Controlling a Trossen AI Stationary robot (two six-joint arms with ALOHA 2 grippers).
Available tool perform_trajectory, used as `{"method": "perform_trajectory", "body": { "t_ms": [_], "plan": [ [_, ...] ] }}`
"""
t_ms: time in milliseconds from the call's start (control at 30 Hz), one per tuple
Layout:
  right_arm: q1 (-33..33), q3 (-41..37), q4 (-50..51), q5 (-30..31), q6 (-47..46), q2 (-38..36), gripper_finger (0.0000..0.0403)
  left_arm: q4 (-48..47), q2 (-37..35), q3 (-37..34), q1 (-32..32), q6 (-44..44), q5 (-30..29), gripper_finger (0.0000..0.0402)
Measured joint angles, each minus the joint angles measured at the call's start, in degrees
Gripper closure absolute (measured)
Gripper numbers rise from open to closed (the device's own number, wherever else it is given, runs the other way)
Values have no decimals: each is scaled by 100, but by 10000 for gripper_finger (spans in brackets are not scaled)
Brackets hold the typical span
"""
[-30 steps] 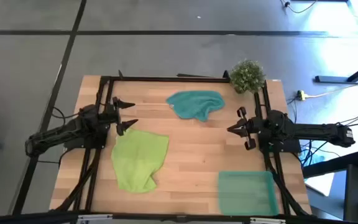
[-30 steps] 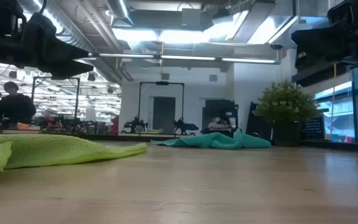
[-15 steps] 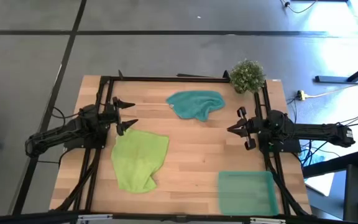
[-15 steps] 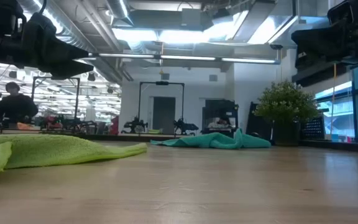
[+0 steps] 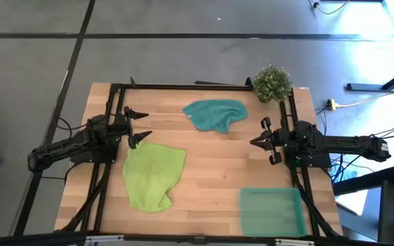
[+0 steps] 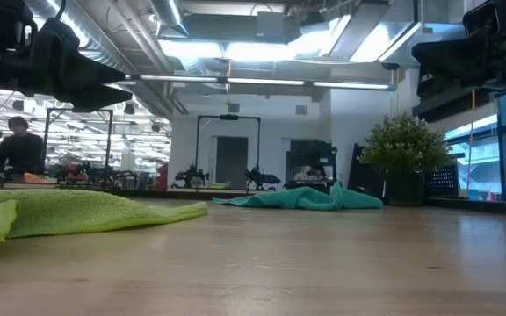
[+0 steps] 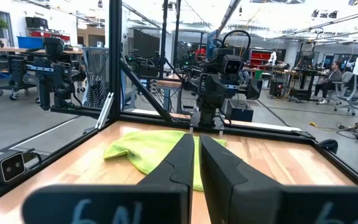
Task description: Roll microfiber towels into tight, uniform cylinder then place into a basket
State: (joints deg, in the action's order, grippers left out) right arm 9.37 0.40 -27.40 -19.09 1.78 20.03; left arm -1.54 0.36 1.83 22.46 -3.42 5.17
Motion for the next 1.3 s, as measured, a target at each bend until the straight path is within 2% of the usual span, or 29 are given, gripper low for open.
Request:
{"method": "perform_trajectory", "body": {
  "t_ms": [667,967,1100,1300],
  "plan": [
    [-1,0,-16,2,5,0,375,-1,0,0,0,0,0,7],
    [-1,1,-487,1,148,-1,375,-1,0,1,0,0,0,7],
    [-2,9,-575,5,237,0,395,-2,0,0,0,0,0,7],
    [-31,656,-368,2,593,204,399,-2,0,0,1,0,0,7]
  ]
}}
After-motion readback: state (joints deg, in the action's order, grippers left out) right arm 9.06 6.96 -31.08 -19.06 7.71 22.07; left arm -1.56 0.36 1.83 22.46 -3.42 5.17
